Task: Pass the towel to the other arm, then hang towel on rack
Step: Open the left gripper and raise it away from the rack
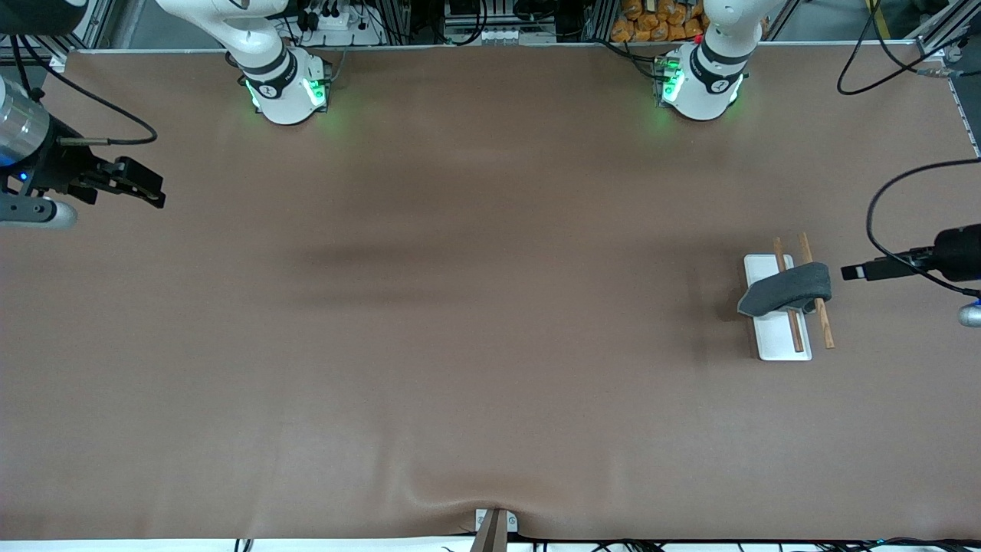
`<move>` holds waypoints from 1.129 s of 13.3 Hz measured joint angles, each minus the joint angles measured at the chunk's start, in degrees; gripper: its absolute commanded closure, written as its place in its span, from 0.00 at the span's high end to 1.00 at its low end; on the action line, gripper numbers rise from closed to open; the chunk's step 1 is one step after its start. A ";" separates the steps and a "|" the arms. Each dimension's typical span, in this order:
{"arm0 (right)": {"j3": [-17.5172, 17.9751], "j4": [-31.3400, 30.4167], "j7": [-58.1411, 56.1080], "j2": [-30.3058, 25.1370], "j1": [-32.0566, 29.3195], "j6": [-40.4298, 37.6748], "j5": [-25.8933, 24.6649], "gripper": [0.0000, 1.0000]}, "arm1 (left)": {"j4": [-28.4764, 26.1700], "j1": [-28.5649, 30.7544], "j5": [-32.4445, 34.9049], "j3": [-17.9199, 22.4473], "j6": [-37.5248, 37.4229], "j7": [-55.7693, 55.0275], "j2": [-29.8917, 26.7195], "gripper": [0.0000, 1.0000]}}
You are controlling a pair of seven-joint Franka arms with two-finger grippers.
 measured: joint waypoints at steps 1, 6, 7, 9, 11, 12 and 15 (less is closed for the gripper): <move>0.01 -0.09 -2.09 -0.10 -0.46 0.13 0.00 1.00 | 0.03 -0.07 2.94 -3.15 -0.03 -3.24 -1.47 1.00; 0.40 0.37 -9.42 0.44 -4.16 0.88 0.13 1.00 | 0.01 -0.54 10.75 -13.21 -0.17 -11.32 -7.42 1.00; 0.98 0.63 -6.67 0.44 -3.90 0.91 0.13 1.00 | 0.05 -0.51 10.89 -13.44 -0.19 -11.31 -8.24 1.00; 1.64 1.32 -3.96 0.43 -3.48 0.93 0.14 1.00 | 0.96 -0.69 11.01 -13.60 -0.42 -10.21 -9.24 1.00; 1.47 1.71 -3.78 0.43 -3.50 0.26 0.13 1.00 | 1.92 -9.07 12.21 -6.49 -1.42 -8.35 -10.90 1.00; 1.39 1.74 -3.78 0.43 -3.50 0.13 0.13 1.00 | 2.06 -16.73 12.34 1.14 -2.52 -8.00 -11.93 1.00; 1.36 1.95 -3.79 0.43 -3.51 0.13 0.13 1.00 | 2.09 -32.53 11.82 18.50 -4.18 -6.96 -13.97 1.00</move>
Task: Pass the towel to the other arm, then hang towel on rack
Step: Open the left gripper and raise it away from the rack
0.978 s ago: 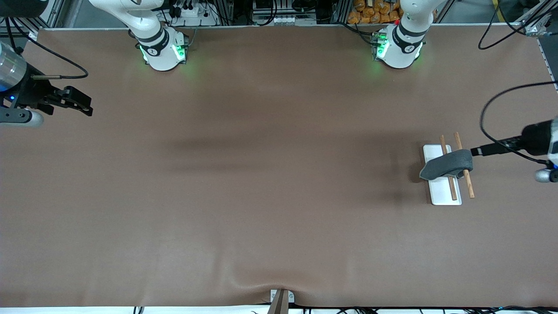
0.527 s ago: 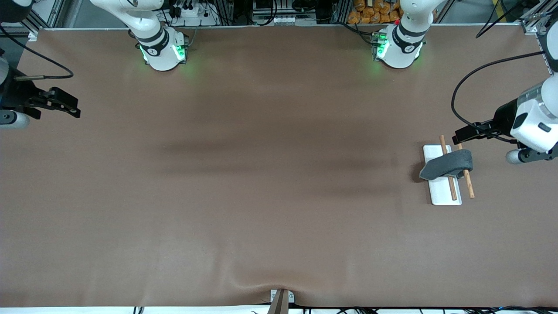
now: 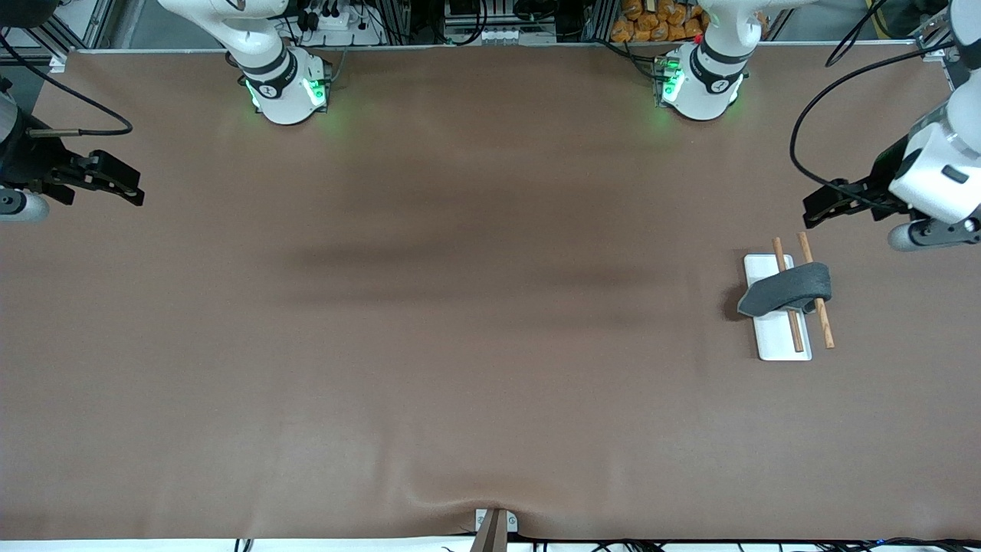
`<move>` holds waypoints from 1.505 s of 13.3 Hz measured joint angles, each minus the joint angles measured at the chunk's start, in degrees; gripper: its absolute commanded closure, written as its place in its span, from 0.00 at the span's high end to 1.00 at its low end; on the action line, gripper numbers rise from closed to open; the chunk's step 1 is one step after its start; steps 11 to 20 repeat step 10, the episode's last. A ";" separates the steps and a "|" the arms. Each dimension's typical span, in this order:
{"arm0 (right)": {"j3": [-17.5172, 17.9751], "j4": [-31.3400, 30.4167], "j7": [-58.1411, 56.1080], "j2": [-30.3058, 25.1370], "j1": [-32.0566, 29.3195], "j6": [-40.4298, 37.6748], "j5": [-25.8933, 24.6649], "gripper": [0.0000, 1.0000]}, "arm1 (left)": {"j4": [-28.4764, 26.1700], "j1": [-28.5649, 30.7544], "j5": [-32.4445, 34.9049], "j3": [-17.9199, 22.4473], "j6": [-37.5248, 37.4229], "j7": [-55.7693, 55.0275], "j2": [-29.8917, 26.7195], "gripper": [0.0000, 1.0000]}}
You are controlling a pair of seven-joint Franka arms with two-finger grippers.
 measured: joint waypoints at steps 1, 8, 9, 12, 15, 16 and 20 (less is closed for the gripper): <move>0.00 0.05 0.00 0.00 0.00 0.00 0.00 1.00 | -0.04 -0.70 -0.33 1.26 -0.29 0.33 -0.38 1.00; -0.25 0.57 0.00 0.01 -0.07 0.00 -0.07 1.00 | -2.48 -1.62 -1.68 2.59 -2.25 0.88 -4.26 1.00; -0.27 0.73 0.00 0.01 -0.07 0.00 -0.08 1.00 | -2.48 -1.70 -1.68 2.69 -2.46 0.88 -4.58 1.00; -0.31 0.88 0.00 0.00 -0.07 0.00 -0.09 1.00 | -2.43 -1.81 -1.68 2.79 -2.79 0.88 -4.84 1.00; -0.31 0.88 0.00 0.00 -0.07 0.00 -0.09 1.00 | -2.43 -1.81 -1.68 2.79 -2.79 0.88 -4.84 1.00; -0.31 0.88 0.00 0.00 -0.07 0.00 -0.09 1.00 | -2.43 -1.81 -1.68 2.79 -2.79 0.88 -4.84 1.00; -0.31 0.88 0.00 0.00 -0.07 0.00 -0.09 1.00 | -2.43 -1.81 -1.68 2.79 -2.79 0.88 -4.84 1.00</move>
